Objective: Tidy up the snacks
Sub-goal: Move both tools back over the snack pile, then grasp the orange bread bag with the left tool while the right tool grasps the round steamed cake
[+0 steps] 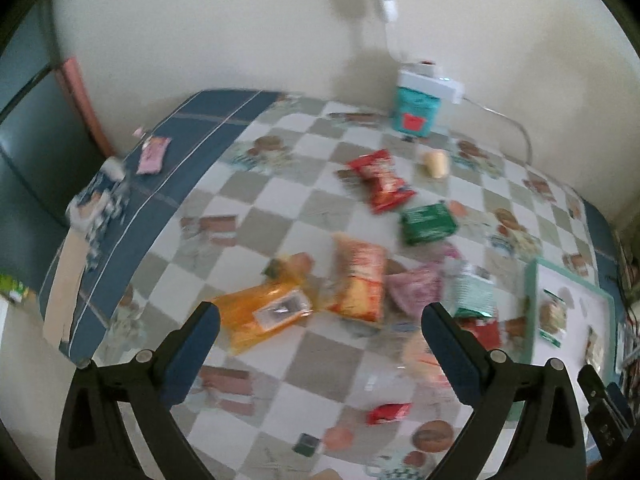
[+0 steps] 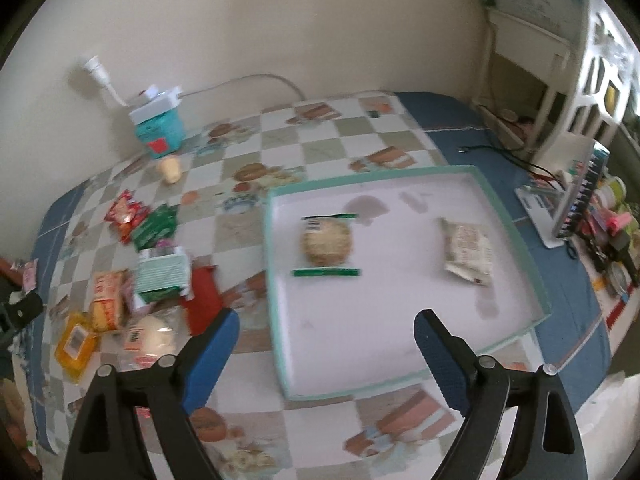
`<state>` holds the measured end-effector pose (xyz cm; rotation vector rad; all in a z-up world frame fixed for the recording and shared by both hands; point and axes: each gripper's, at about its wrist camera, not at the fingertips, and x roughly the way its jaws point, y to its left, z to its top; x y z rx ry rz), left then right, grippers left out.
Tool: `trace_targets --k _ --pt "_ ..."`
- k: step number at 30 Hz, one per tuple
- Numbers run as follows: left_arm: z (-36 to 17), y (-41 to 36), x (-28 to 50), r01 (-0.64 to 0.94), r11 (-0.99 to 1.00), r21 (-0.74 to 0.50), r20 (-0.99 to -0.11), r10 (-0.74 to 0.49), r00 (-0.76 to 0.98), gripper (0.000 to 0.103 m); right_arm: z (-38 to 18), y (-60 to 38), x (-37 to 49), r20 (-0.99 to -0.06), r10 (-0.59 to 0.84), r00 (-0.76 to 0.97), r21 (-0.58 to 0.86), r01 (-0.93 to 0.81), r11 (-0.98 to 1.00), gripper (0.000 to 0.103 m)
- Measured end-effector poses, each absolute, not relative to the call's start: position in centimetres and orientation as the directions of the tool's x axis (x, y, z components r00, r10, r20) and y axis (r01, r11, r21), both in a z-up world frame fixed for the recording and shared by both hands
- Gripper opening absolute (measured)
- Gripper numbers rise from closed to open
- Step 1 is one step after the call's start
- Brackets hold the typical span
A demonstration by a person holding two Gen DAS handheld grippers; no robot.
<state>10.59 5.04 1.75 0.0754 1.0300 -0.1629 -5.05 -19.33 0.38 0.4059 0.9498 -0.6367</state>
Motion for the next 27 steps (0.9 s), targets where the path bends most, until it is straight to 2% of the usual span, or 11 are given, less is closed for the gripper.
trace_targets --k 3,16,27 --pt "1.0 7.7 11.6 0.119 0.992 -0.040 -0.861 -0.095 0.499 0.101 0.3 -18.0 -4.0 -0.847 -0.305 0.436 0.051 0.637 0.769 0.103" --pt "-3.4 15.0 13.6 -0.014 0.993 -0.119 -0.888 -0.100 0.449 0.101 -1.6 -12.8 1.0 -0.876 -0.153 0.458 0.148 0.556 0.818 0.103" --pt "-6.2 12.9 16.2 0.053 0.978 -0.203 -0.910 -0.208 0.359 0.101 -5.3 -10.3 4.7 -0.920 -0.075 0.385 0.153 0.529 0.835 0.103"
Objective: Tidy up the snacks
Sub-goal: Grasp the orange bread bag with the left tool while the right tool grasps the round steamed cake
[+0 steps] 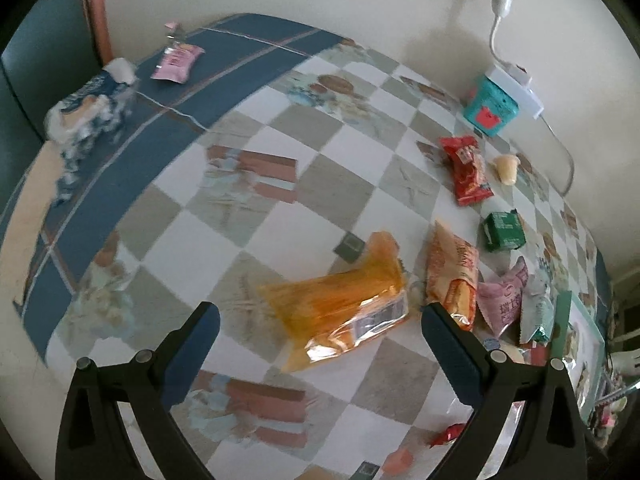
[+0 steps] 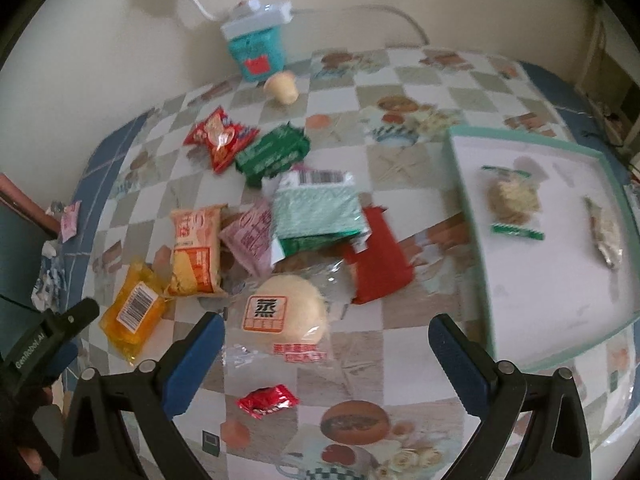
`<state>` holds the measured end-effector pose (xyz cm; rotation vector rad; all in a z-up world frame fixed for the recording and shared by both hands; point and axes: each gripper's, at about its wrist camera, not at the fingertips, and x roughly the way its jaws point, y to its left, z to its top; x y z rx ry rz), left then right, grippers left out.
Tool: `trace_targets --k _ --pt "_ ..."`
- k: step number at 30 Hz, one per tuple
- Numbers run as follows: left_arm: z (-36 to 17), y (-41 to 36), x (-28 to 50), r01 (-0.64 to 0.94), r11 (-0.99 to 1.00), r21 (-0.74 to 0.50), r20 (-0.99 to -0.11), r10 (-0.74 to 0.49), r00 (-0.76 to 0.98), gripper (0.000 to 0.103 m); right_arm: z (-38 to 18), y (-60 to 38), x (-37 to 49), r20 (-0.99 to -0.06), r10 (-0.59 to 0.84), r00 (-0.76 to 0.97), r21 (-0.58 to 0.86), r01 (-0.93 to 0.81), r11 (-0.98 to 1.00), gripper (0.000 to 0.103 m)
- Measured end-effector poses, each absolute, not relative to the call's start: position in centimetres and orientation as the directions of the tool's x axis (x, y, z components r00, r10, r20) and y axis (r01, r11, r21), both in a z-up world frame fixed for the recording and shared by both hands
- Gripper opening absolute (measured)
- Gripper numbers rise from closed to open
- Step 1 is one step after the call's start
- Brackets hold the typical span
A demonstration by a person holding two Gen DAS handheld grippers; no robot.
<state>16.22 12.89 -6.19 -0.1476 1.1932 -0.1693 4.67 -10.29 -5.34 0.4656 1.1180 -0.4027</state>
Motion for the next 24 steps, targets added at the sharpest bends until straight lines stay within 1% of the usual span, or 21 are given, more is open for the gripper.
trace_targets --k 2,5,10,17,24 --pt "-6.8 12.3 16.7 0.056 0.977 -0.205 -0.916 -0.211 0.341 0.101 -6.1 -10.0 5.2 -0.927 -0.066 0.369 0.149 0.525 0.838 0.103" --pt "-7.5 11.4 17.3 0.069 0.984 -0.166 -0.927 -0.179 0.330 0.101 -7.1 -9.7 6.1 -0.936 -0.057 0.346 0.141 0.520 0.842 0.103" --pt "-8.4 9.7 18.1 0.093 0.986 -0.137 -0.936 -0.160 0.314 0.101 -8.6 -9.3 7.2 -0.949 -0.045 0.311 0.129 0.514 0.848 0.103" --pt "-9.3 8.4 19.0 0.101 0.993 -0.061 -0.946 -0.090 0.313 0.101 -9.9 -8.8 8.0 -0.959 -0.041 0.280 0.110 0.502 0.858 0.103" --pt "-9.6 8.0 19.0 0.108 0.994 -0.028 -0.947 -0.061 0.315 0.102 -10.8 -8.5 8.2 -0.965 -0.047 0.260 0.091 0.495 0.864 0.103"
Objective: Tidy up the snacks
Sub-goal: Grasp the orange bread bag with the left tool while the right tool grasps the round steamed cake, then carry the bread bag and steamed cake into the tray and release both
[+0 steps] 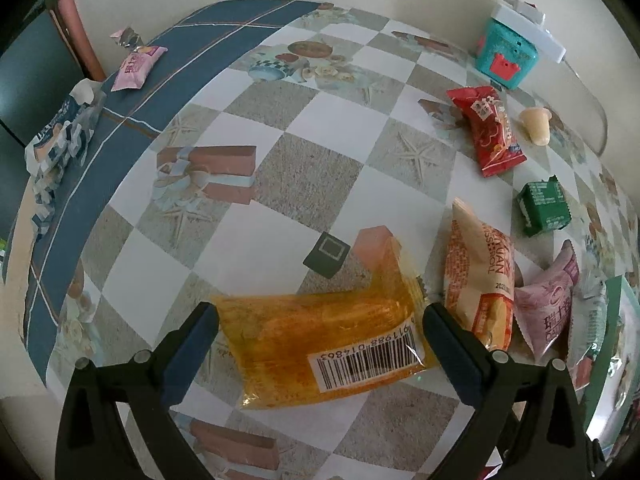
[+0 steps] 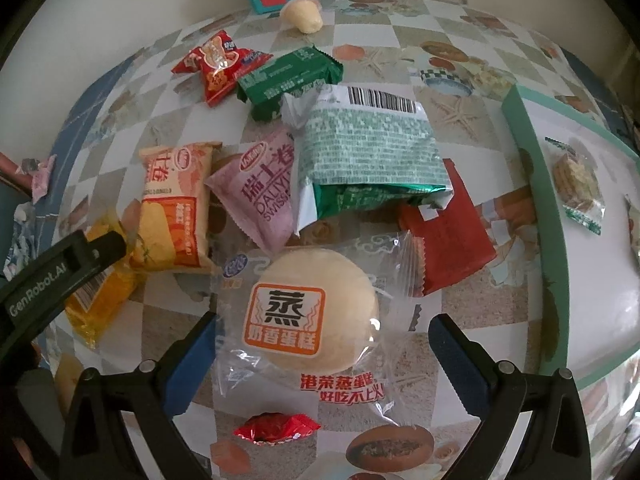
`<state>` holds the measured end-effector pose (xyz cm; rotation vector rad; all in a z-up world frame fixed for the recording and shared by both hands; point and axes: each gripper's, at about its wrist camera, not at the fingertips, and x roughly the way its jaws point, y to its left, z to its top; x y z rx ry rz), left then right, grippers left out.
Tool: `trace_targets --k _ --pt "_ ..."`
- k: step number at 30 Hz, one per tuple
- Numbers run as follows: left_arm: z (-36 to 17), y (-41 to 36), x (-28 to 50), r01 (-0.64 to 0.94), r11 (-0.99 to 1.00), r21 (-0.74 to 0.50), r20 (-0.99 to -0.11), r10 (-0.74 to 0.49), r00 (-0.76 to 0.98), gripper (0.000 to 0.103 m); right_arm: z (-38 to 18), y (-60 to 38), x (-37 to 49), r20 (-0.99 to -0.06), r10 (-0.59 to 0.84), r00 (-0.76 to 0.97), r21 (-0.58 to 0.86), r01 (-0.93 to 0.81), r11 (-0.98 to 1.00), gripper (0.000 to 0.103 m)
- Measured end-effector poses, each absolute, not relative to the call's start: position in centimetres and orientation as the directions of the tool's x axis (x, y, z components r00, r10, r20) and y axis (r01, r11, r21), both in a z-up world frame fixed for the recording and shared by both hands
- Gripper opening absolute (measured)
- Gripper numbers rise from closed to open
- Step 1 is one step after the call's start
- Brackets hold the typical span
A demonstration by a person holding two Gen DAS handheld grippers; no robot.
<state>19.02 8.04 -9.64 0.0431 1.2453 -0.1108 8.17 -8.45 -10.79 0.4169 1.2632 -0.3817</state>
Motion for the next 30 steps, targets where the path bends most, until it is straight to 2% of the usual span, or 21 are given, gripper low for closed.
trace_targets --k 5,8,10,11,13,20,30 --pt "-9.8 7.9 18.9 0.113 0.993 -0.018 -0.950 -0.052 0.306 0.102 -10.9 -8.2 8.2 -0.963 -0.050 0.266 0.091 0.494 0.865 0.100" --pt "-10.4 8.1 18.9 0.099 0.994 -0.039 -0.959 -0.066 0.276 0.102 -10.6 -7.6 8.2 -0.960 -0.031 0.277 0.110 0.479 0.871 0.087" --pt "-10.6 8.3 19.0 0.093 0.994 -0.049 -0.960 -0.072 0.272 0.101 -10.4 -7.4 8.2 -0.958 -0.019 0.286 0.123 0.470 0.874 0.074" --pt "-10.5 8.3 19.0 0.092 0.994 -0.053 -0.959 -0.077 0.273 0.101 -10.4 -7.3 8.2 -0.958 -0.023 0.287 0.120 0.470 0.875 0.074" --pt "-10.4 8.3 18.9 0.095 0.994 -0.061 -0.957 -0.085 0.276 0.092 -10.4 -7.3 8.3 -0.958 -0.021 0.288 0.123 0.471 0.873 0.073" --pt "-10.0 8.3 18.4 0.092 0.993 -0.069 -0.955 -0.092 0.283 0.084 -9.9 -7.7 8.0 -0.955 -0.003 0.297 0.144 0.471 0.870 0.068" --pt "-7.7 8.5 17.3 0.078 0.994 -0.072 -0.946 -0.093 0.310 0.083 -8.0 -9.5 6.5 -0.941 0.032 0.338 0.197 0.466 0.863 0.065"
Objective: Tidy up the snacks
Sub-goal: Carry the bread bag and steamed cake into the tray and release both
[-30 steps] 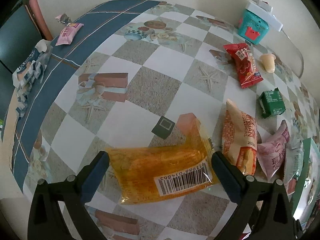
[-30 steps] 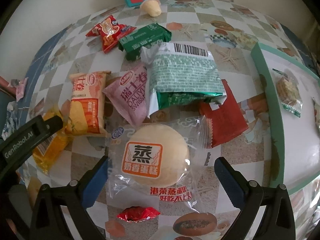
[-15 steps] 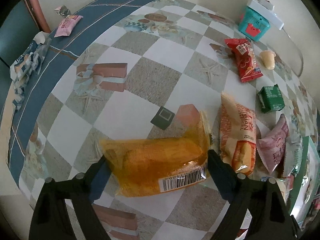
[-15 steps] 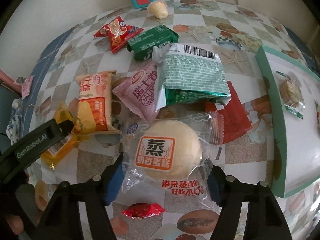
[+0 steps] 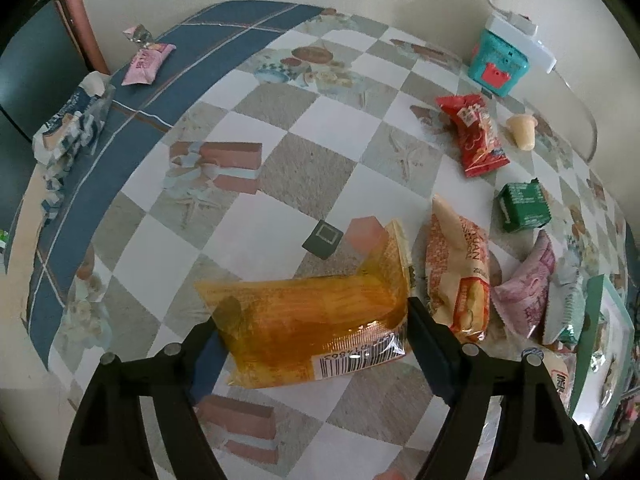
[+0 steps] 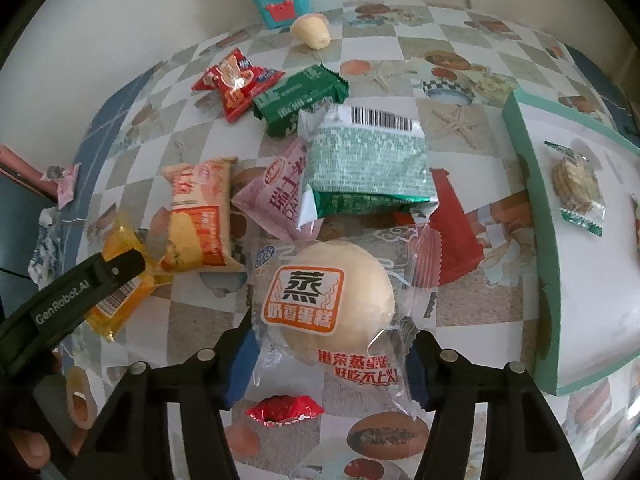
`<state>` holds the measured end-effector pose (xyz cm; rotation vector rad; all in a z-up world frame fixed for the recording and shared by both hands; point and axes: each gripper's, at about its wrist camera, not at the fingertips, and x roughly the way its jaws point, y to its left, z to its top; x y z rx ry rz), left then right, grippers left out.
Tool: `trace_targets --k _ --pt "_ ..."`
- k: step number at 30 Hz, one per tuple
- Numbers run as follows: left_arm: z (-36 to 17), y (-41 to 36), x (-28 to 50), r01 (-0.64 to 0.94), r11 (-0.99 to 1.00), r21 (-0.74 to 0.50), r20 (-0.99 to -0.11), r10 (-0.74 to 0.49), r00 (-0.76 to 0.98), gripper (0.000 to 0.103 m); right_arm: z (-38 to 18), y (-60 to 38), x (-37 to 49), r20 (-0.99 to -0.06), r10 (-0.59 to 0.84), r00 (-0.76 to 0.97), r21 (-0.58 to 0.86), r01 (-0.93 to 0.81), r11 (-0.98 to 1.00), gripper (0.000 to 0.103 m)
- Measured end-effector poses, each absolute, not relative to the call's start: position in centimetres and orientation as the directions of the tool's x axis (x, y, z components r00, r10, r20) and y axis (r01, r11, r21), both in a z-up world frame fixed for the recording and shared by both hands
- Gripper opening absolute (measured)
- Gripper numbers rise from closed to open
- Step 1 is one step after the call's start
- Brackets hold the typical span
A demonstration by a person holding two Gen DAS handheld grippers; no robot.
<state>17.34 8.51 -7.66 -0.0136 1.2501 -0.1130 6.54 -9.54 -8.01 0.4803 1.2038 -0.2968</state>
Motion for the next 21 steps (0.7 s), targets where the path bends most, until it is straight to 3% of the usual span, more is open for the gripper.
trace_targets --k 10,21 --pt "-2.4 7.2 16.3 0.103 0.990 -0.095 -0.915 -0.128 0.382 0.083 -3.6 -11.3 5.0 -0.899 0.015 0.437 0.241 0.466 0.851 0.065" --pt "2.3 0.5 13.6 0.224 0.971 -0.086 -0.890 -0.176 0.421 0.083 -0.3 -16.7 1.5 -0.877 -0.092 0.471 0.219 0.563 0.797 0.065"
